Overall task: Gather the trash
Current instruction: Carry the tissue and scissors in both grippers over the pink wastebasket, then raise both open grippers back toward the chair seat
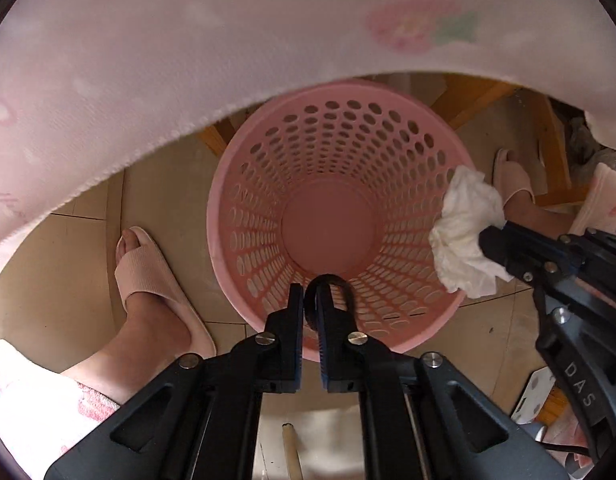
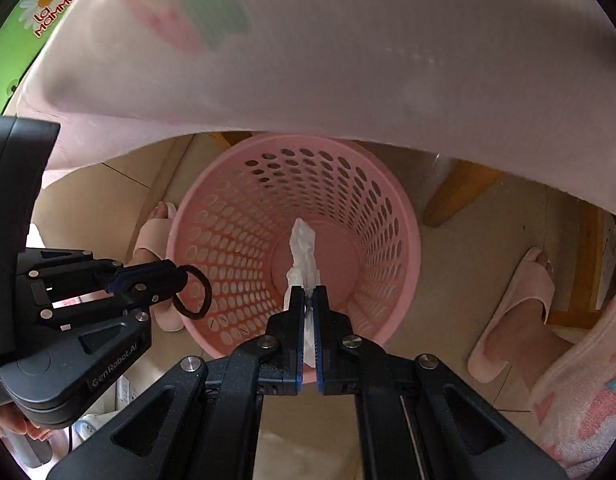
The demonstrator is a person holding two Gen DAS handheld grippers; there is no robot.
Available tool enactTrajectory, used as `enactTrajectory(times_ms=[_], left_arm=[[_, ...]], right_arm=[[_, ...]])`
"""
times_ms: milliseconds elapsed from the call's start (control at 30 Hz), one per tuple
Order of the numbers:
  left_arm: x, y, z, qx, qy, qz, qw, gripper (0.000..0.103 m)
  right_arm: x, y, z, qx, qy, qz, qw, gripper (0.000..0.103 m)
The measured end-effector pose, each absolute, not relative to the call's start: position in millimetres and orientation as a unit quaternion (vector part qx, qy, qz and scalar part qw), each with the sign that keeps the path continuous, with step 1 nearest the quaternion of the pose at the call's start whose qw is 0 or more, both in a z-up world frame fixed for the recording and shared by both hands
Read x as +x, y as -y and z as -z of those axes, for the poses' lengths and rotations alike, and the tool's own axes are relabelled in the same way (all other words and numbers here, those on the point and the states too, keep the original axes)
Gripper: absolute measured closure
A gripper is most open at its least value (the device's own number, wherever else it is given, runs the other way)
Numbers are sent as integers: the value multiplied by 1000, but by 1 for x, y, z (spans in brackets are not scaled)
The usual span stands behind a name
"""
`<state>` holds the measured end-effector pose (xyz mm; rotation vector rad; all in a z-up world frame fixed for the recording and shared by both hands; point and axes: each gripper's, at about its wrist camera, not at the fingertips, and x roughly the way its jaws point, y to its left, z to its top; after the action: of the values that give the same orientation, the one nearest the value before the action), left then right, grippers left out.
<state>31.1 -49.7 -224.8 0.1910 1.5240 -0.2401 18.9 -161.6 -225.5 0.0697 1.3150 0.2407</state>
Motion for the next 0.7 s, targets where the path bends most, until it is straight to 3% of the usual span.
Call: enactTrajectory(times_ms=[67, 133, 167, 200, 233, 267, 300, 367, 433, 700], left_arm=[[30, 52, 227, 89, -687, 104, 714, 93], [30, 53, 228, 86, -688, 101, 713, 81], [32, 49, 234, 83, -688, 99, 714, 71], [34, 49, 233, 79, -687, 96, 716, 58], [34, 48, 231, 76, -685, 93, 718, 53], [35, 46, 230, 74, -681, 92, 722, 47], [35, 44, 230, 76, -679, 90, 725, 46], [35, 46, 224, 81, -676, 88, 727, 42], [36, 43, 221, 75, -674, 84, 730, 38], [36, 37, 184, 94, -624, 73, 772, 38]], right_arm=[[19, 162, 229, 27, -605, -101, 790, 98], [17, 163, 232, 25, -609, -90, 788, 97], [19, 168, 235, 29, -613, -86, 785, 96], [20, 171, 237, 34, -617, -82, 782, 89], [21, 174, 238, 45, -620, -81, 779, 83], [21, 178, 239, 58, -621, -78, 778, 69], [21, 182, 239, 66, -620, -73, 779, 54], [19, 185, 233, 67, -606, -63, 790, 46], [17, 183, 225, 48, -591, -58, 803, 45], [7, 183, 174, 29, -532, -65, 844, 41]])
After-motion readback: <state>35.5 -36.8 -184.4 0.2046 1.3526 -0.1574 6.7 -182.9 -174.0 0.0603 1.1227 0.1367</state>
